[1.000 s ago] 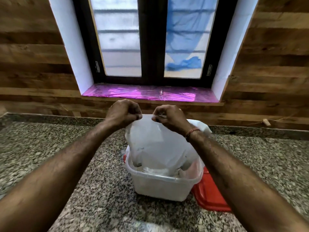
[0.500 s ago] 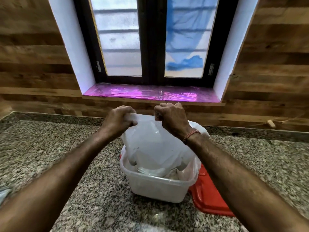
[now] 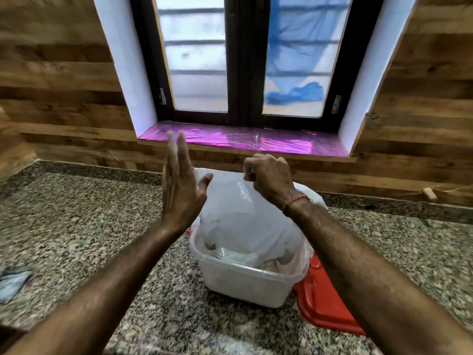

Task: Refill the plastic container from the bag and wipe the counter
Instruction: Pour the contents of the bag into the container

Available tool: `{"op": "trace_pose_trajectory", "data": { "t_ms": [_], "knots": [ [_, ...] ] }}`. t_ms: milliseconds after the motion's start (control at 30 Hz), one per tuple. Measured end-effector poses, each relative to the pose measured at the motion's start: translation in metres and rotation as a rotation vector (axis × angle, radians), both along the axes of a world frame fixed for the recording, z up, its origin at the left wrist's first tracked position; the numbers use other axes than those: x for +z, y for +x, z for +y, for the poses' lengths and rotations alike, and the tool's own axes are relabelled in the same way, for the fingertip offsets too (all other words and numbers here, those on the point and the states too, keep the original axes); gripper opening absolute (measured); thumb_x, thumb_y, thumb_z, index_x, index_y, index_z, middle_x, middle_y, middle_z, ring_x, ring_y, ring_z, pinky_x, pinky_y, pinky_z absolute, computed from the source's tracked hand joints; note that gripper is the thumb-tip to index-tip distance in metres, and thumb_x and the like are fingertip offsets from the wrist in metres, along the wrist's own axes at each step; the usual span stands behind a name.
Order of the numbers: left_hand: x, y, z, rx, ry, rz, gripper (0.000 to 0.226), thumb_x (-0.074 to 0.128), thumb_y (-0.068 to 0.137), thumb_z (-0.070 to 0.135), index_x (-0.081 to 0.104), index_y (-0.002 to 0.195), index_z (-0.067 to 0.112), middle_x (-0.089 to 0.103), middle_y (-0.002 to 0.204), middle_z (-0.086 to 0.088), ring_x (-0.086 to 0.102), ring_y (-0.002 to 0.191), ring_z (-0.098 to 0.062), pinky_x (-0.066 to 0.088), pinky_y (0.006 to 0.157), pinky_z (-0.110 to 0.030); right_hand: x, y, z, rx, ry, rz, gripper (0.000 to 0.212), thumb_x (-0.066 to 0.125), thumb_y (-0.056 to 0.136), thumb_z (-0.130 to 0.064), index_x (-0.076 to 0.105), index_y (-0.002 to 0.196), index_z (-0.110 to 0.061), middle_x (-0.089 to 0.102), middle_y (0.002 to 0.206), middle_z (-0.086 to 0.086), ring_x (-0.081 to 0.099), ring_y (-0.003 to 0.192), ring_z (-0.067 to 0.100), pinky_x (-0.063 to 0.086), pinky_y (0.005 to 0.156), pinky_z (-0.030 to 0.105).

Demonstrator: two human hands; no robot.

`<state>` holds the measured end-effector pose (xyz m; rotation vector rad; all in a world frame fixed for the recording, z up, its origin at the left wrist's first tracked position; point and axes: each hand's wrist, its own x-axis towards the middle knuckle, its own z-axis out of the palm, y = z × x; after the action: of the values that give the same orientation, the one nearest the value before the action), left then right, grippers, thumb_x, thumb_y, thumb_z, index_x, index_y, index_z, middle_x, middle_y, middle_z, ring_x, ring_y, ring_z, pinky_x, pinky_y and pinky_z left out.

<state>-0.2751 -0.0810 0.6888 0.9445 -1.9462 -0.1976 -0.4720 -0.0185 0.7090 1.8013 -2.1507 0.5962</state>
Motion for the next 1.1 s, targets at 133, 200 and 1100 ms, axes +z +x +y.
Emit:
{"op": "trace_pose_trajectory", "data": {
  "t_ms": [133, 200, 1100],
  "knots": [
    [0.002, 0.009, -0.006, -0.025, -0.192, -0.364, 0.078, 0.063, 0.094, 0.041, 0.03, 0.159, 0.016, 0.029, 0.166, -0.005, 0.037, 0.148, -0.026, 0.033, 0.117, -0.05, 0.0, 0.001, -0.001, -0.01, 0.007, -0.014, 0.023, 0.069, 0.08, -0.004, 0.067, 0.076, -0.027, 0.065, 0.085, -0.006, 0.064, 0.085, 0.022, 0.043, 0.078, 0.036],
    [-0.002, 0.015, -0.009, -0.06, -0.092, -0.559, 0.05, 0.062, 0.093, 0.045, 0.058, 0.138, 0.023, 0.064, 0.138, 0.001, 0.065, 0.12, -0.027, 0.051, 0.099, -0.042, -0.002, 0.002, -0.001, 0.004, 0.024, -0.01, 0.021, 0.07, 0.081, -0.006, 0.068, 0.076, -0.027, 0.066, 0.085, -0.006, 0.065, 0.085, 0.021, 0.04, 0.077, 0.034],
    [-0.009, 0.009, -0.023, -0.198, 0.342, -0.208, 0.021, 0.072, 0.083, 0.034, 0.06, 0.066, 0.035, 0.065, 0.068, 0.017, 0.061, 0.072, -0.003, 0.053, 0.069, -0.027, -0.014, -0.1, 0.046, -0.087, 0.101, -0.627, 0.018, 0.077, 0.08, -0.041, 0.073, 0.094, -0.03, 0.076, 0.093, -0.005, 0.072, 0.089, 0.021, 0.061, 0.079, 0.04]
  ]
}}
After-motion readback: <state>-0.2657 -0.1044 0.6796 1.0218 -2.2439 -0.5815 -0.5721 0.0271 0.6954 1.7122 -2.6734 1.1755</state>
